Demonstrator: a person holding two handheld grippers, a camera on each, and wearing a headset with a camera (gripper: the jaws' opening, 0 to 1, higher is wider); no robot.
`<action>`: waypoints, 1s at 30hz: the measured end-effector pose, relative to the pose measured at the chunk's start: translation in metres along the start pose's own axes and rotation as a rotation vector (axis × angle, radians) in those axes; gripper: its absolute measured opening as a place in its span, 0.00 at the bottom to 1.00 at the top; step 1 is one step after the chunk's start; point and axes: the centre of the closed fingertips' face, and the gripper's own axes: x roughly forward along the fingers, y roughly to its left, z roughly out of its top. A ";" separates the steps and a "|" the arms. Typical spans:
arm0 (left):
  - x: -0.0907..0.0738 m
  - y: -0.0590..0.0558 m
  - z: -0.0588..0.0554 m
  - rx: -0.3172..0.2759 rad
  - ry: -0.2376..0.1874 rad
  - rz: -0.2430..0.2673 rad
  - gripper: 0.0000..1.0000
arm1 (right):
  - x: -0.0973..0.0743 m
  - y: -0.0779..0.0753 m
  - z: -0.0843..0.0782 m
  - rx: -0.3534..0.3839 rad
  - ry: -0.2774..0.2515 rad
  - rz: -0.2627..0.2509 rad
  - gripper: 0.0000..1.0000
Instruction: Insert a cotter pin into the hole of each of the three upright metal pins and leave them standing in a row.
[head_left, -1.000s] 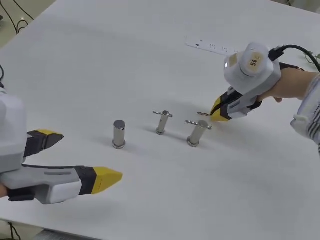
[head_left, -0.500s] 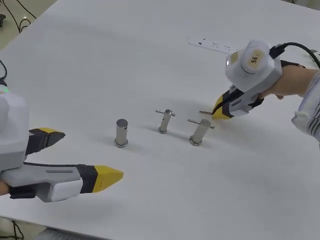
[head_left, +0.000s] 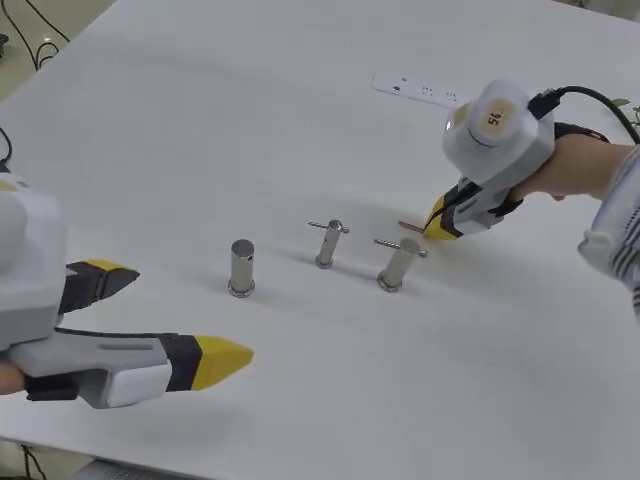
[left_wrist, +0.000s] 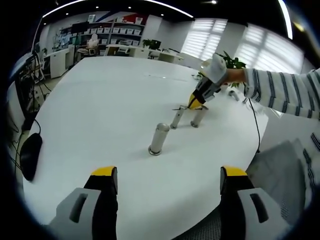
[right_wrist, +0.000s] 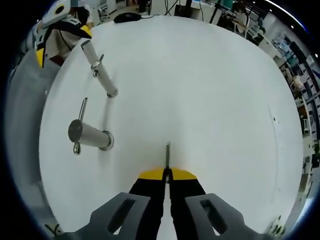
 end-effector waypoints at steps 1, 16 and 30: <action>0.000 -0.001 0.000 0.007 0.003 -0.003 0.84 | -0.001 0.001 0.001 -0.002 -0.003 -0.004 0.03; -0.001 -0.005 0.017 0.026 -0.036 -0.012 0.81 | -0.034 0.004 0.018 -0.044 -0.123 -0.114 0.03; 0.001 -0.012 0.060 0.048 -0.134 -0.040 0.57 | -0.069 0.013 0.028 -0.055 -0.229 -0.216 0.03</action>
